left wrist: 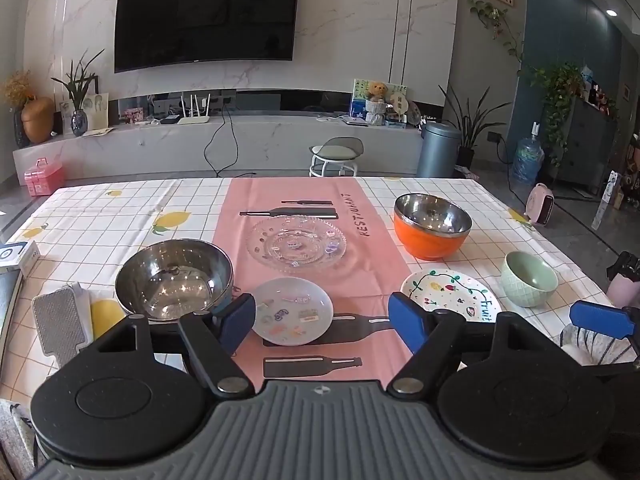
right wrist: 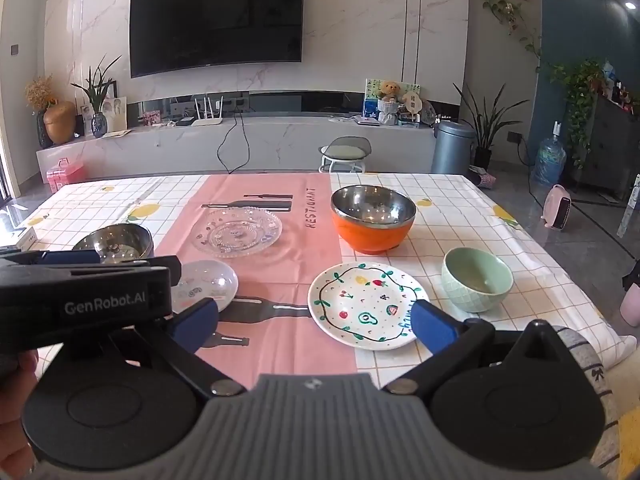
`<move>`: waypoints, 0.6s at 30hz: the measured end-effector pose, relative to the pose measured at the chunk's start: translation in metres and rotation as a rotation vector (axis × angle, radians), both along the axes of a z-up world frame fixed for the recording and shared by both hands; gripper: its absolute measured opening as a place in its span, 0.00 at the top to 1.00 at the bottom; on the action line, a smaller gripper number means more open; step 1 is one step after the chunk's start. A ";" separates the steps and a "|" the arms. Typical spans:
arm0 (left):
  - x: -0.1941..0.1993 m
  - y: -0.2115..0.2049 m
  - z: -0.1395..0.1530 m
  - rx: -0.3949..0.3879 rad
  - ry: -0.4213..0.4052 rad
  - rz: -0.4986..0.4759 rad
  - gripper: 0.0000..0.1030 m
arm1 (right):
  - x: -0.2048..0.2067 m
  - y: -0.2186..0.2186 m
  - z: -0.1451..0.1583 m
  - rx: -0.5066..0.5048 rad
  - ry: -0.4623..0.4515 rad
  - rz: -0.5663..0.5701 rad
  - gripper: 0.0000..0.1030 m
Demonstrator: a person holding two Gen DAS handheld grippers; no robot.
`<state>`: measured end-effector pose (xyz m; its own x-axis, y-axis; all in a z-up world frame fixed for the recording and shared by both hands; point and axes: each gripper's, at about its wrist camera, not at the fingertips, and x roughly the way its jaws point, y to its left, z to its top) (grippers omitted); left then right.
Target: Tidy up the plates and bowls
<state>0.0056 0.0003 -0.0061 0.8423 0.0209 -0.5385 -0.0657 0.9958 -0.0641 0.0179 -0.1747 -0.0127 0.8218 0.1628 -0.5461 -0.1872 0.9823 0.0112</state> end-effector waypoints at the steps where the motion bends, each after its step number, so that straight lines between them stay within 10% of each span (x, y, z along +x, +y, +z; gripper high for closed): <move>1: 0.000 0.000 0.000 0.001 -0.001 0.001 0.14 | 0.000 0.000 0.000 0.001 0.000 -0.001 0.03; 18: -0.002 0.002 -0.001 0.003 0.002 0.000 0.14 | 0.000 -0.002 -0.001 -0.002 0.005 -0.004 0.03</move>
<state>0.0038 0.0026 -0.0073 0.8415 0.0222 -0.5398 -0.0654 0.9960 -0.0611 0.0177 -0.1768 -0.0133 0.8196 0.1583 -0.5506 -0.1830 0.9831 0.0102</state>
